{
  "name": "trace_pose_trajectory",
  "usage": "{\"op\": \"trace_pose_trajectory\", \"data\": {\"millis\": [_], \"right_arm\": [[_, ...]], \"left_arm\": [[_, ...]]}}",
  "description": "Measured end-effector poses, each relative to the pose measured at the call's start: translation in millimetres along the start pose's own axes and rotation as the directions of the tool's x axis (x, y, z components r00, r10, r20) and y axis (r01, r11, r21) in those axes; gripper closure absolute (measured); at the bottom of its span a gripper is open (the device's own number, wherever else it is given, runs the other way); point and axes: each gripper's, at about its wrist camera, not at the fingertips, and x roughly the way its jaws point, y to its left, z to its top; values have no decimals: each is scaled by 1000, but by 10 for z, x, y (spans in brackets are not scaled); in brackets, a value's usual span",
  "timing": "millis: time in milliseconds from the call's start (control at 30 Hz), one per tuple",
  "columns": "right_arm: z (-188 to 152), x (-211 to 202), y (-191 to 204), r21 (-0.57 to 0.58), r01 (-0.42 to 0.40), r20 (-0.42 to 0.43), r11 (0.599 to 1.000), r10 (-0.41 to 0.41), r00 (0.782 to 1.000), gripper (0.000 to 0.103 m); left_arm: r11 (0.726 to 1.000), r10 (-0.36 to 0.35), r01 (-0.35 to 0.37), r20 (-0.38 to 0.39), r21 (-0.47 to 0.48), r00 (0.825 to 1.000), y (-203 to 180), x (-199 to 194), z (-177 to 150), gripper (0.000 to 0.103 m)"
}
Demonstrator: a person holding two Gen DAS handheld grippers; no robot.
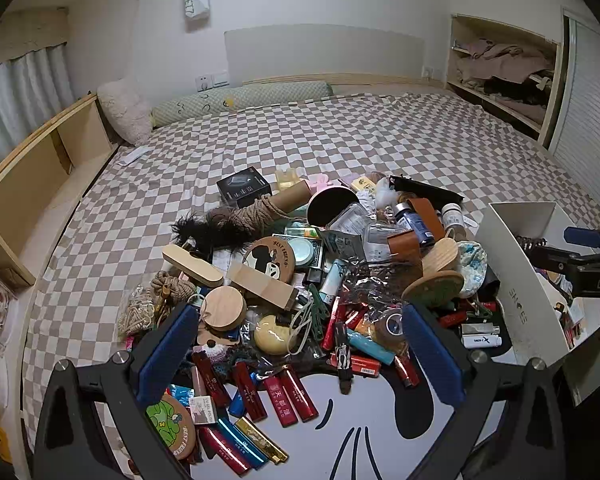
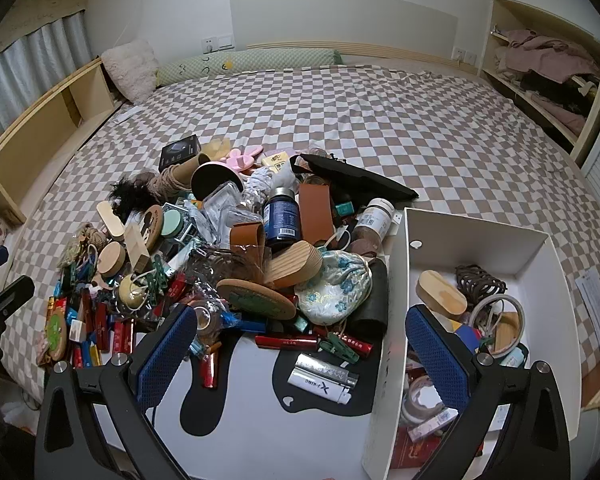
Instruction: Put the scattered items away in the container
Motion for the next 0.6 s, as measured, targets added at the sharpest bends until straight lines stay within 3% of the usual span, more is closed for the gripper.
{"op": "trace_pose_trajectory", "data": {"millis": [600], "right_arm": [[3, -5, 9, -4, -8, -2, 1000, 8, 1000, 0]], "left_arm": [[1000, 8, -8, -2, -5, 1000, 9, 4, -33, 1]]}}
